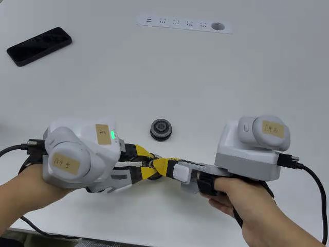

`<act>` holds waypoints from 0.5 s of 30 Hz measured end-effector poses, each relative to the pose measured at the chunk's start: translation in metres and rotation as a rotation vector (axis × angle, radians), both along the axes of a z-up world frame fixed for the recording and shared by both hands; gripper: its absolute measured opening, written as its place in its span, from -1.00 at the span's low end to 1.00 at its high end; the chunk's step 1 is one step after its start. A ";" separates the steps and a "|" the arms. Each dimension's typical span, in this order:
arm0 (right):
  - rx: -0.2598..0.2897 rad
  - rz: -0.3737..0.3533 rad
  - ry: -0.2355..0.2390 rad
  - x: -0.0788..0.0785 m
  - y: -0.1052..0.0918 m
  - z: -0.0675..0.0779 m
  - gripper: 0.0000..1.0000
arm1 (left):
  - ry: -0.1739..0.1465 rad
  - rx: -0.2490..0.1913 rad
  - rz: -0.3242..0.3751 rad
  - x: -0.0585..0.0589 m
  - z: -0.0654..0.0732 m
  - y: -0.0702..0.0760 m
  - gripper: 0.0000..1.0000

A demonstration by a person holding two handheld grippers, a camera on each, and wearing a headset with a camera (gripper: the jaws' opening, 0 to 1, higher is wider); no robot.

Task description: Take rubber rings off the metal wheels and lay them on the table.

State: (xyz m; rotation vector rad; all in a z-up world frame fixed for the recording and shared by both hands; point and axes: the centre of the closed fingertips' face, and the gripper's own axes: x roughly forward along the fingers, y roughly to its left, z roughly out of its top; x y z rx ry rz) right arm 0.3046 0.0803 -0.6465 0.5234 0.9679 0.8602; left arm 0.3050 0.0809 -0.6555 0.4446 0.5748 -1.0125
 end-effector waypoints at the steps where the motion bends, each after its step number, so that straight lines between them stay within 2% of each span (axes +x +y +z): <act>1: -0.001 -0.001 0.000 0.000 0.000 0.000 -0.98 | 0.002 -0.006 0.008 0.000 0.000 0.000 -0.75; 4: 0.000 -0.007 0.006 -0.001 -0.001 0.000 -0.97 | -0.013 -0.013 0.010 -0.001 0.000 0.000 -0.74; 7: -0.001 -0.015 0.010 -0.001 -0.002 0.000 -0.97 | -0.022 0.003 0.006 -0.001 0.001 -0.001 -0.74; 12: 0.002 -0.028 0.022 0.000 -0.004 0.000 -0.97 | -0.017 0.024 -0.003 0.000 0.002 -0.002 -0.74; 15: 0.000 -0.032 0.023 -0.001 -0.005 0.000 -0.97 | -0.006 0.008 0.012 0.000 0.003 -0.003 -0.74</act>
